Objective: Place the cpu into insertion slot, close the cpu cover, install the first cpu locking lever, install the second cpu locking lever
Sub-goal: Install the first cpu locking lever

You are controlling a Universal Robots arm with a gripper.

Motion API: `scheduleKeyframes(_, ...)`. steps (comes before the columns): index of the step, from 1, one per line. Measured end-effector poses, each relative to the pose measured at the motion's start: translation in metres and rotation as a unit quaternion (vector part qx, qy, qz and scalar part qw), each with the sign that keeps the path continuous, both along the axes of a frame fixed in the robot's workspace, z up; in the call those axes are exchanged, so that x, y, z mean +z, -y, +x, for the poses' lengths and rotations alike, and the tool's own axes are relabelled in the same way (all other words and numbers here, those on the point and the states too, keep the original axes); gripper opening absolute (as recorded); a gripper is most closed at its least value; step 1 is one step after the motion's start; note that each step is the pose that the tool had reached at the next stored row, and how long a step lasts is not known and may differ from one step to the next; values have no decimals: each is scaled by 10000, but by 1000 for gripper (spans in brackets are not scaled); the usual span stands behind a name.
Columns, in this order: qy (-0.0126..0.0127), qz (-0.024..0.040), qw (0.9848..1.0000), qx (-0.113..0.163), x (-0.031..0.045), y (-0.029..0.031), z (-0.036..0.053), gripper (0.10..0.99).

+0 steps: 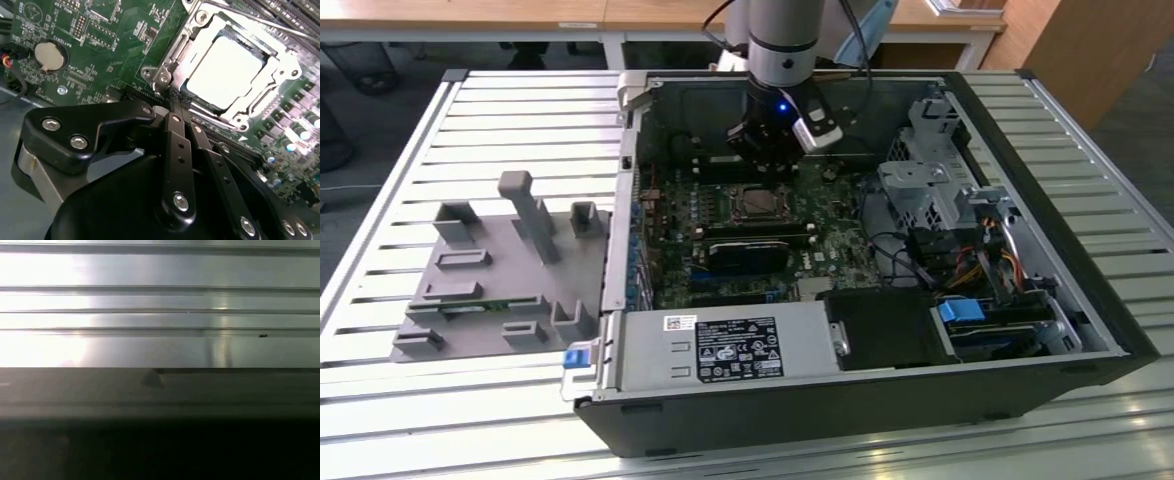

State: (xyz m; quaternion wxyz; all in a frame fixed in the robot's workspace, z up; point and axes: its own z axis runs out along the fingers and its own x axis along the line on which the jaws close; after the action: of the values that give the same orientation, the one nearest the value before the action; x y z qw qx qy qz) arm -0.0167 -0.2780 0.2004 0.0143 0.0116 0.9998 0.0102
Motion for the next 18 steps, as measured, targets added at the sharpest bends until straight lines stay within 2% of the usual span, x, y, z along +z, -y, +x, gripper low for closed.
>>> scheduleKeyframes(1,-4,-6,10000,0,54,2,-1,106)
scheduleKeyframes(5,-4,-6,10000,0,138,3,-2,106)
scheduleKeyframes(18,-4,-6,10000,0,141,75,0,106)
